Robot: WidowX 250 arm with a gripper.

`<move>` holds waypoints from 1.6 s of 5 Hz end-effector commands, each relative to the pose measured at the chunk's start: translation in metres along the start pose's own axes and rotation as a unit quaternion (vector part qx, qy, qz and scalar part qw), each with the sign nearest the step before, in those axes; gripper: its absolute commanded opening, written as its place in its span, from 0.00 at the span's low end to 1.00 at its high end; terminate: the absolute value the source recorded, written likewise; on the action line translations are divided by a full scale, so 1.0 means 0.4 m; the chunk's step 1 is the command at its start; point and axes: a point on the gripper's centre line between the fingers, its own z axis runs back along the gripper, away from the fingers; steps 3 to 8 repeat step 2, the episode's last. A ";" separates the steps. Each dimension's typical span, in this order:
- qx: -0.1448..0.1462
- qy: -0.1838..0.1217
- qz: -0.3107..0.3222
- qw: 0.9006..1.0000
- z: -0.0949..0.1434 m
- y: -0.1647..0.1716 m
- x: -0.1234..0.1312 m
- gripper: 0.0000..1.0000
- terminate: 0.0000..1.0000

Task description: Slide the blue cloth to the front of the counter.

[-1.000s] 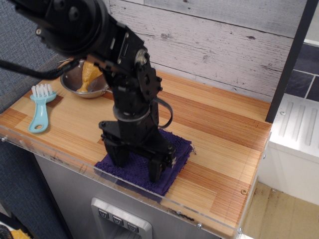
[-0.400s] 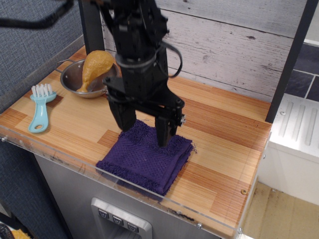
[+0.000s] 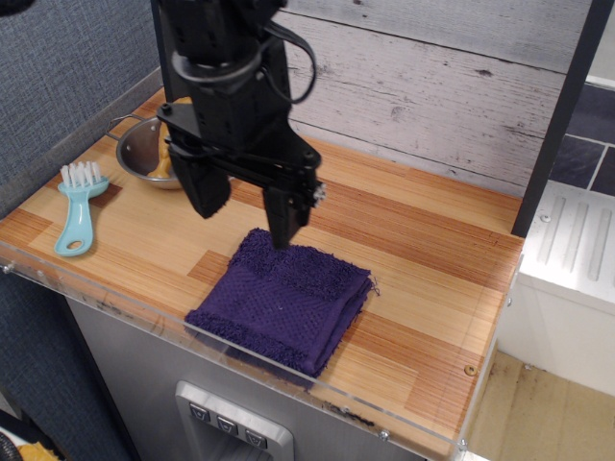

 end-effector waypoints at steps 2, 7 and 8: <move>0.006 -0.016 0.006 1.000 0.025 0.014 0.010 1.00 1.00; 0.006 -0.016 0.006 1.000 0.025 0.014 0.010 1.00 1.00; 0.006 -0.016 0.006 1.000 0.025 0.014 0.010 1.00 1.00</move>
